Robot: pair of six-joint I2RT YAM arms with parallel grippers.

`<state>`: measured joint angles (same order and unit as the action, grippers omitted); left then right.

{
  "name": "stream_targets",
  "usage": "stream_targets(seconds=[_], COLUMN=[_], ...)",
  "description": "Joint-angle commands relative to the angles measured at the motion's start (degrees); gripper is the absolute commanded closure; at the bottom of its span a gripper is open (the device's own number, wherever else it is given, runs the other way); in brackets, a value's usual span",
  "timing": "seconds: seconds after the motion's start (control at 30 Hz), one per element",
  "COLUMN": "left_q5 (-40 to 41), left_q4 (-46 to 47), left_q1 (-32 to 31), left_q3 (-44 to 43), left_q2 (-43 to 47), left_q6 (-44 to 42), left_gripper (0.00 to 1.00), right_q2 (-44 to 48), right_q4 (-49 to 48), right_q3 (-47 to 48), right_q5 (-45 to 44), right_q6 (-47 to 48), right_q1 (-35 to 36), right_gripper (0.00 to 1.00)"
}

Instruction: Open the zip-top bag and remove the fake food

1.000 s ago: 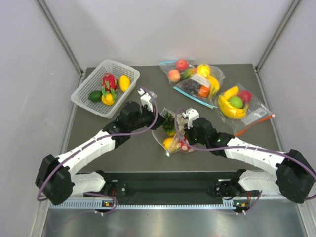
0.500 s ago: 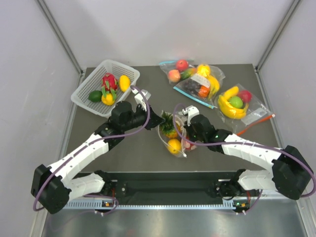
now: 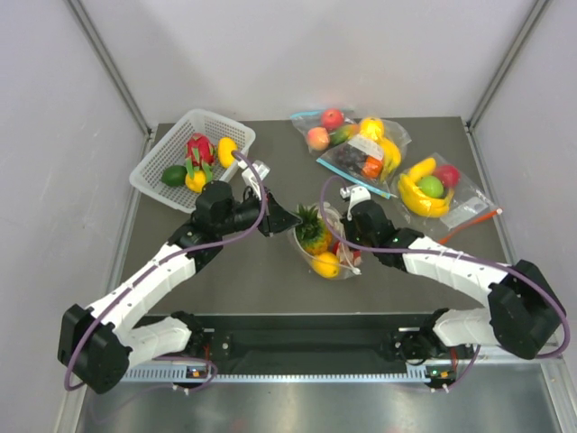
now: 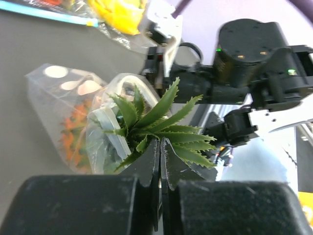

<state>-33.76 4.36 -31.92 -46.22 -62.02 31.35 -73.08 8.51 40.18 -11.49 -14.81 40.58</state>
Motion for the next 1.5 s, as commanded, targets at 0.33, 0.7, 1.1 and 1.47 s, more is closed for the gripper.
stream_targets(seconds=[0.33, 0.7, 1.1, 1.47], left_q5=[-5.53, -4.30, -2.46, 2.91], left_q4=[20.07, 29.65, 31.33, 29.30], left_q1=[1.16, 1.60, 1.42, -0.95], left_q3=[-0.63, 0.07, -0.10, -0.98], left_q2=[-0.03, -7.32, -8.12, -5.75], left_q6=[7.58, 11.01, 14.00, 14.44], left_gripper=[1.00, 1.00, 1.00, 1.00], right_q2=[-6.37, 0.64, 27.45, 28.09], right_q4=[1.77, 4.05, 13.20, -2.79], right_q3=[1.74, 0.86, 7.01, 9.47], right_q5=[-0.47, 4.72, -3.11, 4.11], right_q6=[-0.92, -0.92, 2.85, 3.73], right_q1=[-1.47, -1.20, -0.07, 8.45], right_gripper=[1.00, 0.76, 0.29, 0.27])
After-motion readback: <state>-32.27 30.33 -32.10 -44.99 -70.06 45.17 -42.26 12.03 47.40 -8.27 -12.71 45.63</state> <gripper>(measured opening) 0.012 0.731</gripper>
